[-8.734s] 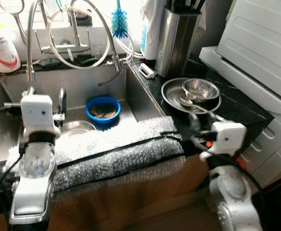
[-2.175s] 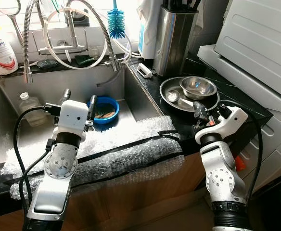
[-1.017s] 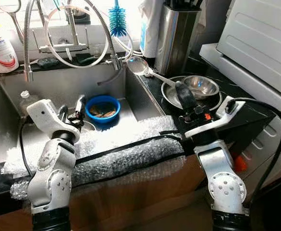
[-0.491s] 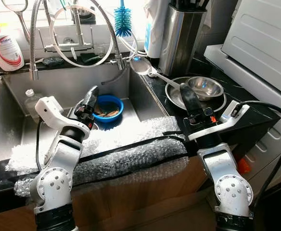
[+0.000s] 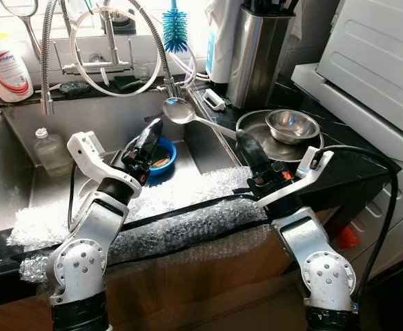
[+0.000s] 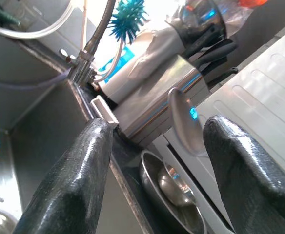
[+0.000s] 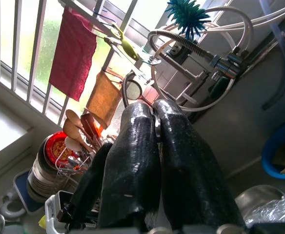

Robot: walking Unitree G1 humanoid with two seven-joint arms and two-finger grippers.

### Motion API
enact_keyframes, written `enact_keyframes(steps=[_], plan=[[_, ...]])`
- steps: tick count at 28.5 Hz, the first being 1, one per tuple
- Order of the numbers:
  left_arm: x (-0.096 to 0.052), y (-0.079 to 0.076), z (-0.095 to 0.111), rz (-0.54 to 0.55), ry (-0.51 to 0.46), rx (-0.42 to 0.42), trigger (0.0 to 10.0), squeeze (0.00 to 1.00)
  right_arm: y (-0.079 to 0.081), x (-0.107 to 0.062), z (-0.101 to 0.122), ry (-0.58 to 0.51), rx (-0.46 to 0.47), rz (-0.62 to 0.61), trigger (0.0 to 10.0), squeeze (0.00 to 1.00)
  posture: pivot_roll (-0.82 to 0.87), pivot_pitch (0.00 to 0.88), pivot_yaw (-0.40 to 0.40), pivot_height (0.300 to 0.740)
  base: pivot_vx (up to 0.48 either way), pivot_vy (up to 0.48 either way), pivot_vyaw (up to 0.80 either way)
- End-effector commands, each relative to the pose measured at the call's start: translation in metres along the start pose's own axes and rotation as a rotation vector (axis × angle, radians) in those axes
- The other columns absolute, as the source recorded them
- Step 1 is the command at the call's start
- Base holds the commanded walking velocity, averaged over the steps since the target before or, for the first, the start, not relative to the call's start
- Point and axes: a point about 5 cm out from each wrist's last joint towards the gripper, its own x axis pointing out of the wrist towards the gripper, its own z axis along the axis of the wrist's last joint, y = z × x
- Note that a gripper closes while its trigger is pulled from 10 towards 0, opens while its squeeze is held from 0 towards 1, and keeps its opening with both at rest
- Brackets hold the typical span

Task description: Kitchen organization

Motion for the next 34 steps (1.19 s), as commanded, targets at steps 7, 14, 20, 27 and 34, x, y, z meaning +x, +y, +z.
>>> enact_keyframes(steps=[7,14,20,27,34], plan=[[0.0,-0.006,0.001,-0.03,0.004,-0.007,10.0,0.0,0.004,-0.002,-0.013,0.05,0.026,0.021,10.0,0.0,-0.03,0.009,-0.079,0.727,0.0,0.0,0.0],[0.0,-0.006,0.0,-0.034,0.009,-0.003,10.0,0.0,0.007,-0.003,-0.021,0.114,0.026,0.043,10.0,0.0,-0.03,0.007,-0.08,0.727,0.0,0.0,0.0],[0.0,-0.005,0.001,-0.02,-0.003,-0.001,10.0,0.0,0.009,-0.004,-0.025,0.151,0.042,0.061,10.0,0.0,-0.03,0.01,-0.08,0.727,0.0,0.0,0.0],[0.001,-0.004,0.003,-0.007,-0.018,-0.005,7.5,0.0,0.009,-0.005,-0.027,0.167,0.044,0.062,10.0,0.0,-0.03,0.011,-0.081,0.727,0.0,0.0,0.0],[0.001,-0.004,0.003,-0.006,-0.022,-0.008,0.0,0.0,0.009,-0.005,-0.027,0.168,0.045,0.063,10.0,0.0,-0.03,0.01,-0.081,0.727,0.0,0.0,0.0]])
